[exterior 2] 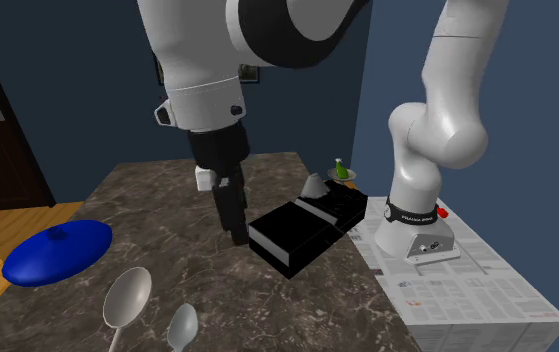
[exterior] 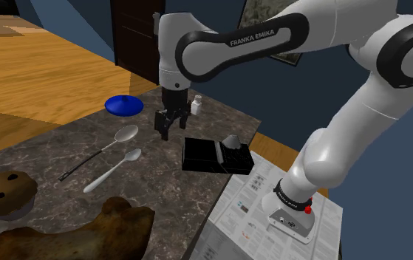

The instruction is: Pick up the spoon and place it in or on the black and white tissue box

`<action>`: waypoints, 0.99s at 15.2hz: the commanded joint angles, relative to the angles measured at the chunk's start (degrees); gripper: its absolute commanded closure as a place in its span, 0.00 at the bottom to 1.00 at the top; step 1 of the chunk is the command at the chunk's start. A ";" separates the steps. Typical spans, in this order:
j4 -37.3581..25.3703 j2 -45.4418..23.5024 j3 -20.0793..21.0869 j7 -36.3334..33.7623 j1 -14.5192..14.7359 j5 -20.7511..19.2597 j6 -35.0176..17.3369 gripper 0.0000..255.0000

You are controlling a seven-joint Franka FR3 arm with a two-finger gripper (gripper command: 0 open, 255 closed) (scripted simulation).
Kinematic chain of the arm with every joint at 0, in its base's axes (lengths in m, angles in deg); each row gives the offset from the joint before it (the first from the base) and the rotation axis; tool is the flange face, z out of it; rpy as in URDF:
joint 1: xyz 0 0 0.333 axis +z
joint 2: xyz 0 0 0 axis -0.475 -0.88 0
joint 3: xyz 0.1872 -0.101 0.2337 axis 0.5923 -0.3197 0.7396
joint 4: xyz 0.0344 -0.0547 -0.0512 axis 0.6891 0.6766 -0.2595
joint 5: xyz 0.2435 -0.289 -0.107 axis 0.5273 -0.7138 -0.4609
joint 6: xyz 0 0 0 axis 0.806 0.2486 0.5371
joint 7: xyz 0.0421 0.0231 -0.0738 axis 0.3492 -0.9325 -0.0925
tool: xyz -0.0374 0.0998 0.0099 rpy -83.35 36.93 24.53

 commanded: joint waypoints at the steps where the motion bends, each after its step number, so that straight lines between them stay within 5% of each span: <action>1: -3.54 -4.70 1.20 -2.75 0.74 -1.51 -1.08 0.00; 9: -18.77 -22.12 2.55 -11.42 5.40 -8.66 -2.41 0.00; 15: -15.83 -23.54 2.30 -11.82 5.79 -9.24 -6.68 0.00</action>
